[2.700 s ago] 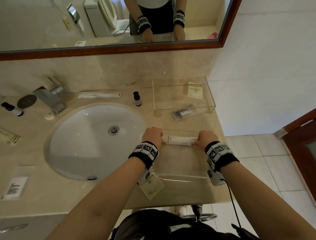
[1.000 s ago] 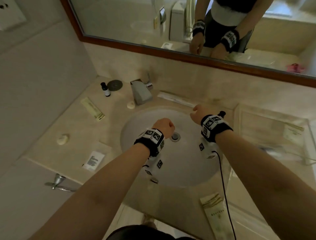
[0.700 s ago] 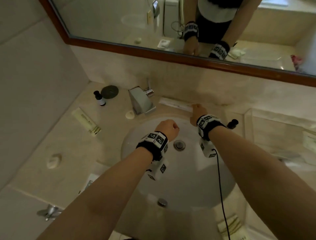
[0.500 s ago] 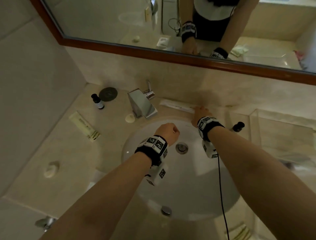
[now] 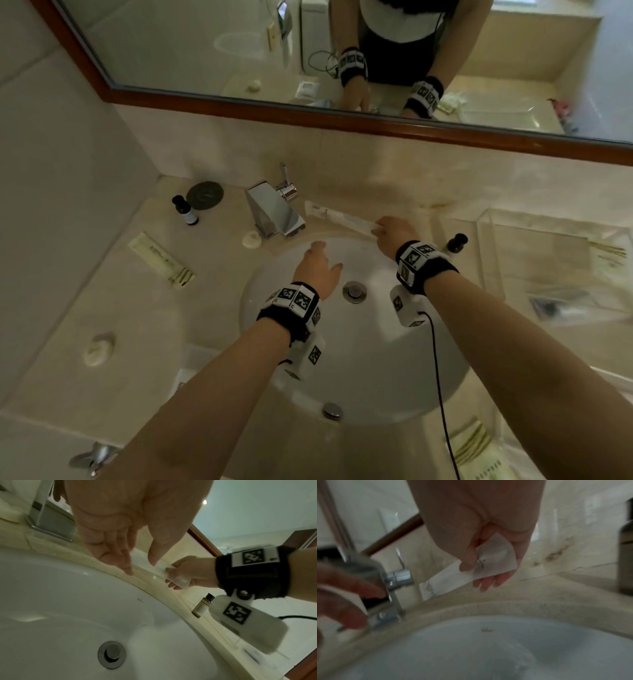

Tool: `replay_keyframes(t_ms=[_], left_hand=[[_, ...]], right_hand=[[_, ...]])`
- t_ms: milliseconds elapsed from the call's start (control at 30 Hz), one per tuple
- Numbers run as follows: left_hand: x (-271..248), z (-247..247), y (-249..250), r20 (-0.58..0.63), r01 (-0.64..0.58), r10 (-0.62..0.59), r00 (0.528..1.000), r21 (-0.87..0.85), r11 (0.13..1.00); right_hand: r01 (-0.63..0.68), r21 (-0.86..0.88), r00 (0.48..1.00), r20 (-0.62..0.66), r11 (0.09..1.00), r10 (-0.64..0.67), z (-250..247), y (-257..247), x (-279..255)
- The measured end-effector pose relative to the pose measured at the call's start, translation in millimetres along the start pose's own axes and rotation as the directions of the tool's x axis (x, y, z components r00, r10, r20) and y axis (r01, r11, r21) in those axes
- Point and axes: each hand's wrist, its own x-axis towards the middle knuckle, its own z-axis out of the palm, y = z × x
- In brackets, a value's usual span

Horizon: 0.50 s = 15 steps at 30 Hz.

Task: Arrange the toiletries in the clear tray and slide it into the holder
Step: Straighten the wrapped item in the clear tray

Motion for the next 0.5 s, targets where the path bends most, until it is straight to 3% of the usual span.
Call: replay_keyframes(t_ms=[167, 300, 433, 500], left_hand=[[-17, -5, 18, -0.095, 0.004, -0.008, 0.995, -0.042, 0.999], [-29, 2, 39, -0.155, -0.002, -0.042, 0.987, -0.272, 0.962], [-40, 27, 58, -0.194, -0.143, 0.085, 0.977, -0.309, 0.940], [-50, 45, 75, -0.169, -0.171, 0.120, 0.978, -0.330, 0.928]], right_hand=[[0.011, 0.283, 0.997, 0.074, 0.959, -0.033, -24, 30, -44], [0.027, 0.264, 0.987, 0.145, 0.964, -0.067, -43, 63, -83], [0.064, 0.323, 0.979, 0.164, 0.944, -0.122, -58, 104, -116], [0.019, 0.347, 0.977, 0.192, 0.938, -0.091, -68, 130, -137]])
